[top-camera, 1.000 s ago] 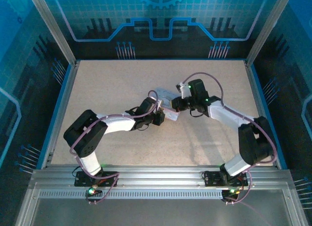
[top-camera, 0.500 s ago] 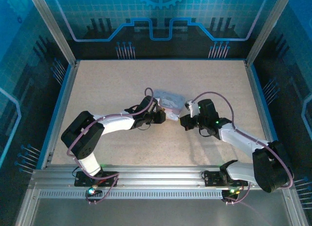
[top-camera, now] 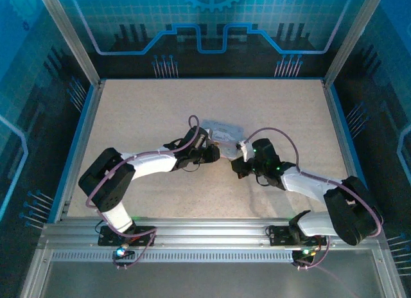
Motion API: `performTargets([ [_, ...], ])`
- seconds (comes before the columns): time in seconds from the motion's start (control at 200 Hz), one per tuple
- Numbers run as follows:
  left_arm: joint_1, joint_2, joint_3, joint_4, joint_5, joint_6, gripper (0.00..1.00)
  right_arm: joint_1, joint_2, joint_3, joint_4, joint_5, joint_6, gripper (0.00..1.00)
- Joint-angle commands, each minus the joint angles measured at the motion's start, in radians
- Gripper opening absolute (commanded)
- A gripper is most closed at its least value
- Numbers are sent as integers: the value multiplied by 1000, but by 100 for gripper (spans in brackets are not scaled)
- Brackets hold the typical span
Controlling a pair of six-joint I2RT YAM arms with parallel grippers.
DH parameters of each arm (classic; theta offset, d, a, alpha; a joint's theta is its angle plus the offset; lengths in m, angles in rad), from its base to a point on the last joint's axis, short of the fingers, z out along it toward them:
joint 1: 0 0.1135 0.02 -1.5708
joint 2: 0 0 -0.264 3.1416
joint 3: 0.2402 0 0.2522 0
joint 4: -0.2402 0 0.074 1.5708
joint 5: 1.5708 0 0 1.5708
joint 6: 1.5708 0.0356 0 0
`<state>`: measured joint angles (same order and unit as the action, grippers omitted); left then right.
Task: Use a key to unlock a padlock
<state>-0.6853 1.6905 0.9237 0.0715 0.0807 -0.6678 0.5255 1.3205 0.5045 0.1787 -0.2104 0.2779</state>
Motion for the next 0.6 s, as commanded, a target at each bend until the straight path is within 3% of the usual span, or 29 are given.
performTargets([
  [0.0, -7, -46, 34, 7, 23, -19, 19, 7, 25, 10, 51, 48, -26, 0],
  [0.595, -8, -51, 43, 1, 11, -42, 19, -55, 123, 99, 55, -5, -99, 0],
])
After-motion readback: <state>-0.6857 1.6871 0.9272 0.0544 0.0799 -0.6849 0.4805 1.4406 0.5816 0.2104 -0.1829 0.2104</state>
